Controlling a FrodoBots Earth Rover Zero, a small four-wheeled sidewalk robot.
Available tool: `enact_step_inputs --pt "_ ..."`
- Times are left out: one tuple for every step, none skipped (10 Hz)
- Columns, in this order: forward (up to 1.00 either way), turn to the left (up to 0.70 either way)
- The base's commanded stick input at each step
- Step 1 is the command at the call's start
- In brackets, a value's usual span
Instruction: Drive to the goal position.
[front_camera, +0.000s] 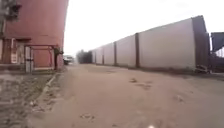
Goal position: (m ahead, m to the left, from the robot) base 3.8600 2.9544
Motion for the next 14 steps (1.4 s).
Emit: enact_step_inputs --pt "0.50 0.00" --pt "0.50 0.00" --pt "0.50 0.24" --pt "0.50 0.47" --pt "0.50 0.50" --pt "0.50 0.23" --pt "0.50 0.09" --pt "0.50 0.00" --pt "0.50 0.00" --pt "0.50 0.00" --pt "0.50 0.00" --pt "0.50 0.00" --pt "0.50 0.00" --pt "0.50 0.00"
